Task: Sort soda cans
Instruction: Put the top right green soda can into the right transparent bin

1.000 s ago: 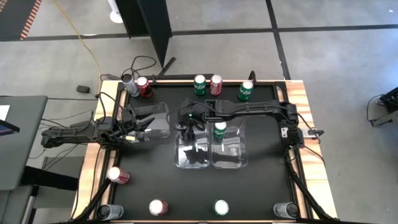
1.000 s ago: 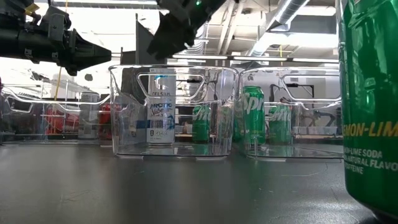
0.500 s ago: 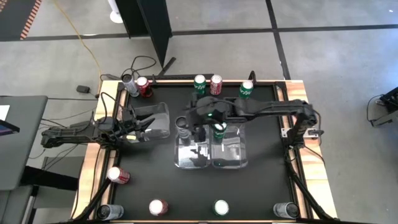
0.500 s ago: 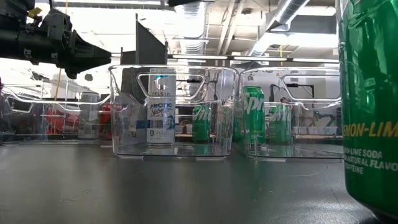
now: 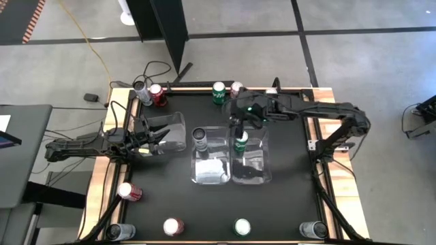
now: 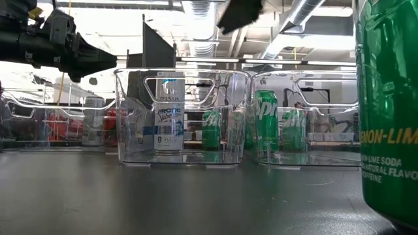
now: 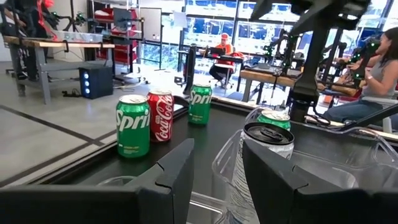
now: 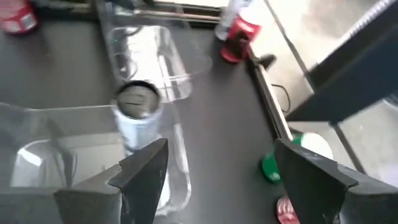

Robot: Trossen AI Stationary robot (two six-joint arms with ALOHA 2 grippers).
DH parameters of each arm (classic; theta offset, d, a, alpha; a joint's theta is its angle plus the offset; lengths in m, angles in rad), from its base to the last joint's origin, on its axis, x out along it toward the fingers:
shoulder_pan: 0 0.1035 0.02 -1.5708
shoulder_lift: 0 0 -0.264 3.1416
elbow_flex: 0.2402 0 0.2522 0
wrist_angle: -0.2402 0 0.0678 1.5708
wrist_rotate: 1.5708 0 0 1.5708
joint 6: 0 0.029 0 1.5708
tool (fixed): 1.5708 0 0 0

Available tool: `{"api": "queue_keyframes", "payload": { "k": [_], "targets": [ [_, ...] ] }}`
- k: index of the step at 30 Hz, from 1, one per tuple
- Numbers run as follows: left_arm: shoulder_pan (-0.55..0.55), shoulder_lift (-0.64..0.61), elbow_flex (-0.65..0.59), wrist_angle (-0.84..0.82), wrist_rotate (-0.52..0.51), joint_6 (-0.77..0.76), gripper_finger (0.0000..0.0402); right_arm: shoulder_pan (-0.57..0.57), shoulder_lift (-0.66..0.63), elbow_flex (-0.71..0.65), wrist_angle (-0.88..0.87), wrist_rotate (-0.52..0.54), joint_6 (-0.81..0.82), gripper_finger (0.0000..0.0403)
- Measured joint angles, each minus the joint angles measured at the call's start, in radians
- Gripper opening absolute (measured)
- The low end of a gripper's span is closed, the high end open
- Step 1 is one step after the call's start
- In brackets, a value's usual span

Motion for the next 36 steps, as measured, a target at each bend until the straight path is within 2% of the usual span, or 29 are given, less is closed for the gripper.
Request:
{"api": "queue_keyframes", "payload": {
  "k": [5,12,15,20,27,36],
  "targets": [
    [0.0,0.0,0.0,-0.005,0.0,0.03,0.0132,-0.088,-0.105,-0.145,0.065,0.002,0.088,0.0309],
    [0.0,0.0,0.0,-0.039,-0.001,0.042,0.0132,-0.168,-0.204,-0.25,0.007,0.005,0.199,0.0309],
    [0.0,0.0,0.0,-0.063,-0.001,0.053,0.0132,-0.183,-0.227,-0.282,-0.051,0.09,0.251,0.0309],
    [0.0,0.0,0.0,-0.075,-0.002,0.067,0.0132,-0.254,-0.245,-0.294,-0.161,0.237,0.463,0.0309],
    [0.0,0.0,0.0,-0.075,-0.002,0.095,0.0132,-0.379,-0.196,-0.295,-0.236,0.258,0.775,0.0309],
    [0.0,0.0,0.0,-0.084,-0.001,0.122,0.0132,-0.514,-0.024,-0.295,-0.226,0.242,0.826,0.0314]
  ]
}}
